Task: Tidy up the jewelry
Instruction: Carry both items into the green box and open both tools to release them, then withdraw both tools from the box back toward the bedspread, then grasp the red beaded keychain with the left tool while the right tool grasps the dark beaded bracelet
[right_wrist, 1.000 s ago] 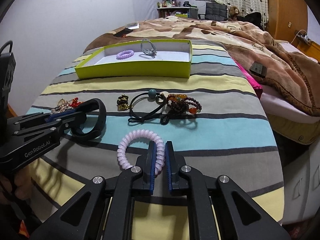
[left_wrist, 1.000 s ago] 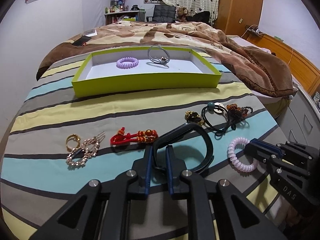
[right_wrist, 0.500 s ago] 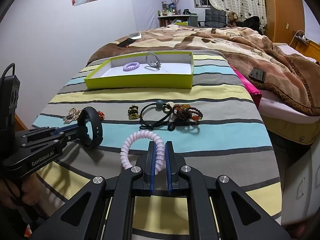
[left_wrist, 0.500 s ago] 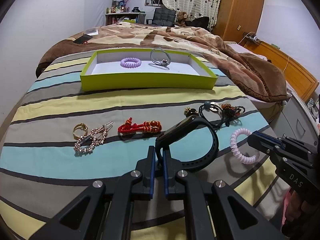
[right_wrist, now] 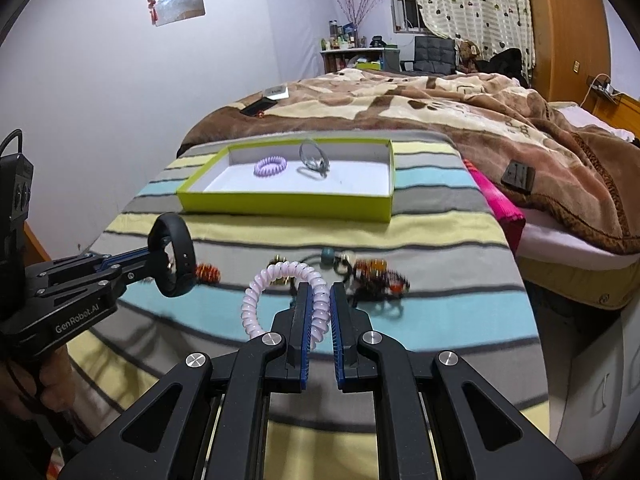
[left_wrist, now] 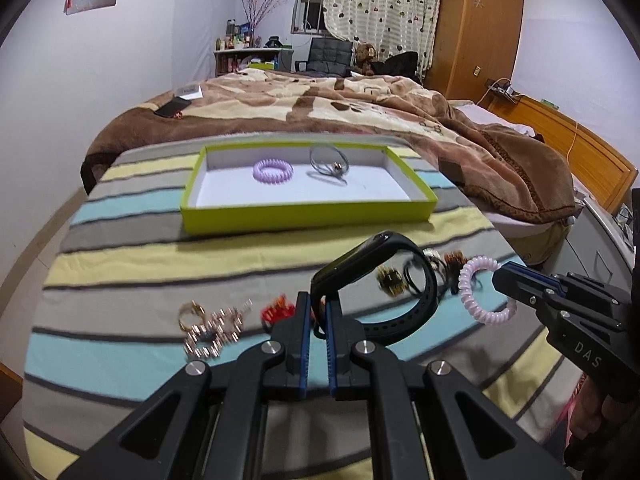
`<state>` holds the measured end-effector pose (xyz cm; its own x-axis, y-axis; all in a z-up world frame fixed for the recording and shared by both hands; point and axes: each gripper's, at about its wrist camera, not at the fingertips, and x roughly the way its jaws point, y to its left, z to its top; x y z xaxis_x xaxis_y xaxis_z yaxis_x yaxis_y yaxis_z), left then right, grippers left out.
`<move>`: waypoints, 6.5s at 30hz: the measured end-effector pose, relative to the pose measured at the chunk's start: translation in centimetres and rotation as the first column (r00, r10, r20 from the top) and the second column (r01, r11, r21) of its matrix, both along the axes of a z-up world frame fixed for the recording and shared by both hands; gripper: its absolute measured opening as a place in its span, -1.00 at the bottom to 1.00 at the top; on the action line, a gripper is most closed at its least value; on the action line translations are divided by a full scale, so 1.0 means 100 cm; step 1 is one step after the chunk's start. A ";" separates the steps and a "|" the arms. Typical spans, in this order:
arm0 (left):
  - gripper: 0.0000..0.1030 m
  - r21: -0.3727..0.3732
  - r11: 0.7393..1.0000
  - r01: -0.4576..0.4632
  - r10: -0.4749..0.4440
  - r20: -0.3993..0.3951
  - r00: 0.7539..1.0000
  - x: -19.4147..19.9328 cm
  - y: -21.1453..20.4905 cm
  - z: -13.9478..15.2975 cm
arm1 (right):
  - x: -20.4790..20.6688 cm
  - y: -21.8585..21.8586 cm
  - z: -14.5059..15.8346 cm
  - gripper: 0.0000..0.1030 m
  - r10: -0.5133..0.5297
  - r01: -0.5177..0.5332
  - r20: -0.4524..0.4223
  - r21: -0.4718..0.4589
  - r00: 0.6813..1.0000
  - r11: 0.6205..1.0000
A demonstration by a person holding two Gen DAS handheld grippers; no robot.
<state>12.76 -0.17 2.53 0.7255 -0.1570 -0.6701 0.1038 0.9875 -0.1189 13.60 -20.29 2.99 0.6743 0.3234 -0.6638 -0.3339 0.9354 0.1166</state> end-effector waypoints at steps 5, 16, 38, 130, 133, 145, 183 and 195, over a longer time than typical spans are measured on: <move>-0.86 0.026 1.000 -0.015 0.014 0.024 1.000 0.019 0.009 0.010 | 0.021 0.003 0.008 -0.82 0.000 0.000 0.021 0.005 1.000 1.000; -0.86 0.094 0.995 -0.042 0.038 0.051 0.998 0.077 0.024 0.021 | 0.079 0.013 0.021 -0.82 -0.002 0.003 0.053 -0.020 0.999 1.000; -0.86 0.161 0.982 -0.104 0.118 -0.078 0.990 0.183 0.055 -0.026 | 0.198 0.049 -0.014 -0.82 -0.010 0.006 -0.055 -0.071 0.998 0.997; -0.45 0.027 0.998 -0.051 0.047 0.124 0.991 -0.072 0.020 -0.003 | -0.040 -0.017 -0.006 -0.56 0.027 -0.028 0.030 0.050 0.999 0.998; -0.42 0.025 0.998 -0.052 0.049 0.118 0.992 -0.069 0.021 -0.006 | -0.036 -0.020 -0.008 -0.48 0.026 -0.027 0.022 0.051 0.999 0.998; -0.35 0.023 0.999 -0.028 0.026 0.079 0.997 -0.044 0.017 -0.014 | -0.010 -0.029 -0.016 -0.28 -0.010 0.010 -0.002 0.052 1.000 0.999; -0.15 -0.047 0.999 0.009 -0.014 -0.106 0.994 0.020 0.015 -0.042 | 0.067 -0.030 -0.044 -0.56 -0.063 0.073 -0.181 0.051 0.981 0.996; 0.15 -0.019 0.999 0.046 -0.049 -0.150 0.987 0.038 -0.001 -0.045 | 0.057 -0.038 -0.044 -0.56 -0.058 0.075 -0.191 0.085 0.980 0.993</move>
<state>16.58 -0.29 -2.01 0.6082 -0.2004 -0.7681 0.1304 0.9797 -0.1523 19.30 -24.11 -1.41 0.5628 0.3473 -0.7501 -0.2352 0.9372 0.2576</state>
